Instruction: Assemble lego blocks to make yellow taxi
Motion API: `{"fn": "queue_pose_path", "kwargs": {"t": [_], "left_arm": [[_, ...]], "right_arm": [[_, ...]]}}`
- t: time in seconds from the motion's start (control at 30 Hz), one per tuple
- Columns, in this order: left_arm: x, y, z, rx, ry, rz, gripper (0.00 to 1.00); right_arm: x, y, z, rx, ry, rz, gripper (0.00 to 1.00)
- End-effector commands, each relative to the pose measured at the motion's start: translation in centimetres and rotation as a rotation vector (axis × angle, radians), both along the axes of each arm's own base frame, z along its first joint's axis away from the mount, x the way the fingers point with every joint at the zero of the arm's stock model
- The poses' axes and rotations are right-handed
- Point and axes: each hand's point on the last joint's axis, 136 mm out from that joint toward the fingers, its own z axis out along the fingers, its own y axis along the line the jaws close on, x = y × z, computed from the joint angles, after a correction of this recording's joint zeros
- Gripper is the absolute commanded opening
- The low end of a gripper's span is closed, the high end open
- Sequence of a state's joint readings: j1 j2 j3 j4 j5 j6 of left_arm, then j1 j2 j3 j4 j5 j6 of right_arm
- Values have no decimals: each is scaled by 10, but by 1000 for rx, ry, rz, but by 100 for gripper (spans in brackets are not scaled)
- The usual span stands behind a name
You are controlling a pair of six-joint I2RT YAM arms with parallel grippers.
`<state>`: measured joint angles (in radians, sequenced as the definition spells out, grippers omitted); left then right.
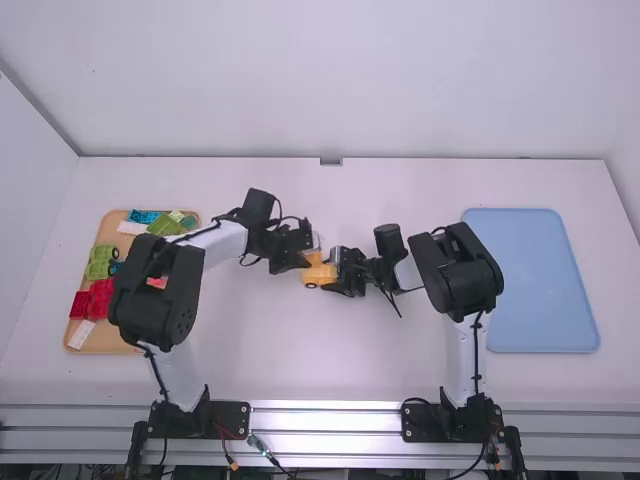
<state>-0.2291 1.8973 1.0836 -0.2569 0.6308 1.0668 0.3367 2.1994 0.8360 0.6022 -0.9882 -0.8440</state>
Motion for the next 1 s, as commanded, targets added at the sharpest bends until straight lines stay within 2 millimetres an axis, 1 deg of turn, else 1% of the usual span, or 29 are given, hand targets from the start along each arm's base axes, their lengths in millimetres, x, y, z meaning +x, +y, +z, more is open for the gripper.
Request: {"fn": "queue_pose_path", "kwargs": {"t": [0.0, 0.07, 0.17, 0.27, 0.3, 0.4, 0.47, 0.53, 0.67, 0.83, 0.97], "left_arm": [[-13, -11, -17, 31, 23, -54, 2], [-19, -16, -19, 34, 38, -69, 2], [-24, -20, -17, 10, 48, -90, 2], [-26, -20, -14, -15, 48, -111, 2], [-30, -23, -13, -31, 65, -119, 1], [-33, -23, -14, -30, 79, -120, 2], [-30, -22, -13, -31, 64, -123, 2], [-24, -24, -7, -37, 40, -123, 2], [-11, -19, 8, -29, 18, -72, 2], [-11, -19, 10, -30, 13, -72, 2], [-15, -21, 15, -46, 24, -81, 2]], "right_arm": [[-2, 0, -11, -25, 38, -9, 58], [-2, -1, -12, -30, 39, -3, 58], [-4, -1, -13, -35, 30, 7, 58], [-5, -1, -14, -37, 29, 10, 58], [-6, -1, -14, -37, 31, 11, 58], [-6, -2, -14, -38, 32, 9, 58], [-6, -2, -14, -38, 33, 9, 58], [-6, -1, -14, -38, 32, 10, 58], [-5, -2, -14, -40, 31, 8, 58], [-5, -2, -14, -40, 31, 8, 58], [-5, -2, -14, -41, 31, 8, 58]]}}
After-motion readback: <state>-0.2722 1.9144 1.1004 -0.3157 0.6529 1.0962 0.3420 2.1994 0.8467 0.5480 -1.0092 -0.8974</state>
